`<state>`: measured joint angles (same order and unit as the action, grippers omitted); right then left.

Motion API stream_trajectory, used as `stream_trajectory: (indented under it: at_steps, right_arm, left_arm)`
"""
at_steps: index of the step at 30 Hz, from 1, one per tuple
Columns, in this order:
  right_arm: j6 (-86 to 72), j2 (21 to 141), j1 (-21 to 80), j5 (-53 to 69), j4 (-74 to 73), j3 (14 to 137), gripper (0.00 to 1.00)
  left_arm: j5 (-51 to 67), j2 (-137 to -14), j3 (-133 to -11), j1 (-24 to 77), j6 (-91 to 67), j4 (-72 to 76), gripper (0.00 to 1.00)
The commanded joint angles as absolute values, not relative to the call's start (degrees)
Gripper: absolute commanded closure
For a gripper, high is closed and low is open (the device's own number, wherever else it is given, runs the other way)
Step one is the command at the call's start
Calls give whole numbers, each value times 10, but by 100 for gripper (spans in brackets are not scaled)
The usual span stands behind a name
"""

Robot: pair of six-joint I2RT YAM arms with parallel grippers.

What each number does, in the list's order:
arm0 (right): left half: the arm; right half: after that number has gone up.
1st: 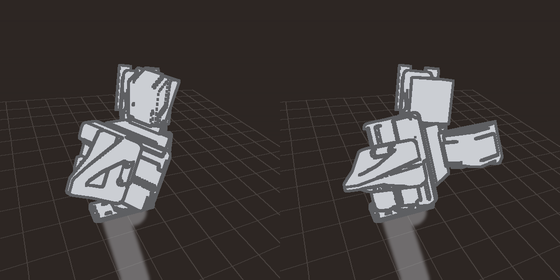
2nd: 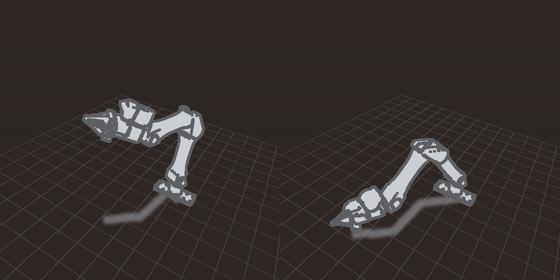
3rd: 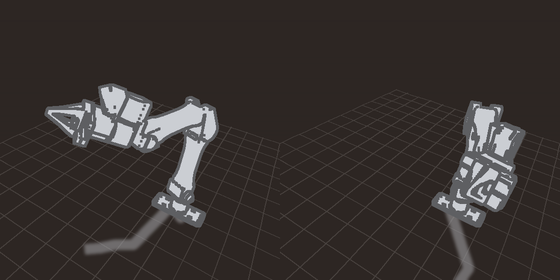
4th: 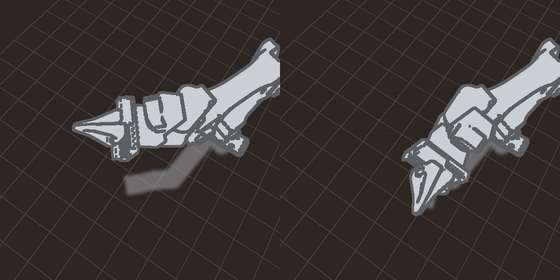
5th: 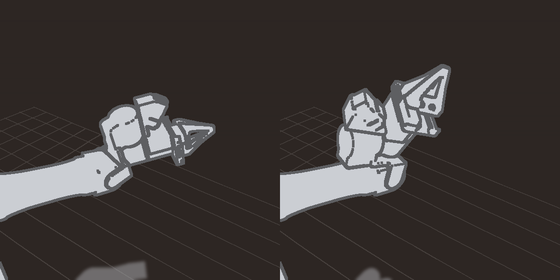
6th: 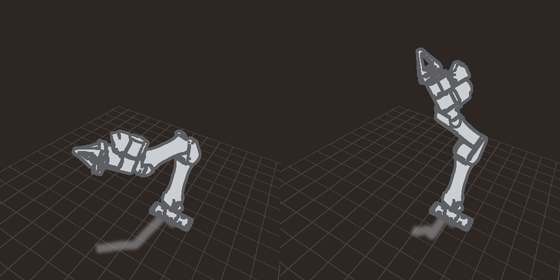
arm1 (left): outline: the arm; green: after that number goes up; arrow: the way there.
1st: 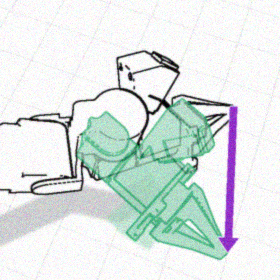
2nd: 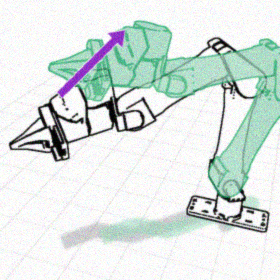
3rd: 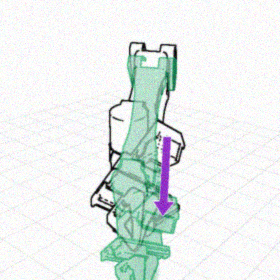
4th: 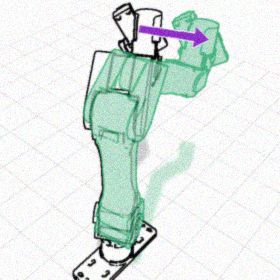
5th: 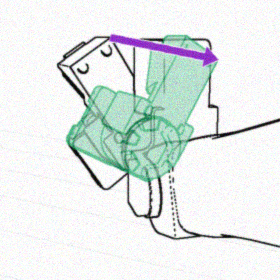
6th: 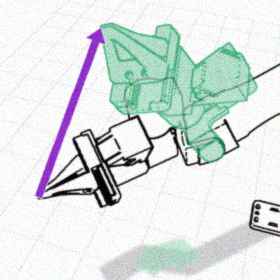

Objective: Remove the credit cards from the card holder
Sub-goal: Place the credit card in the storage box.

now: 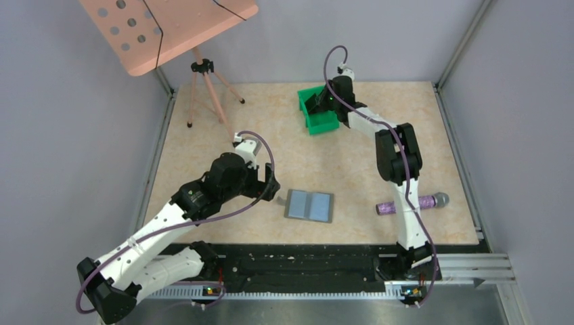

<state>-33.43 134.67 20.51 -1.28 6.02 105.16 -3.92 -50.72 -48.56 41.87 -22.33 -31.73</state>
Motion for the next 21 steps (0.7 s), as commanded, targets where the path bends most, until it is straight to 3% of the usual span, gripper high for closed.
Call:
stream_trajectory:
  at_steps: [1,21]
  right_arm:
    - [-317,1338,210,-30,36,1104,72]
    - [-264,1365,211,-2,-54,1176,68]
  left_arm:
    - [-46,-494,-486,418,-218,-311,1]
    - [-55,-491,-485,418,-226,-310,1]
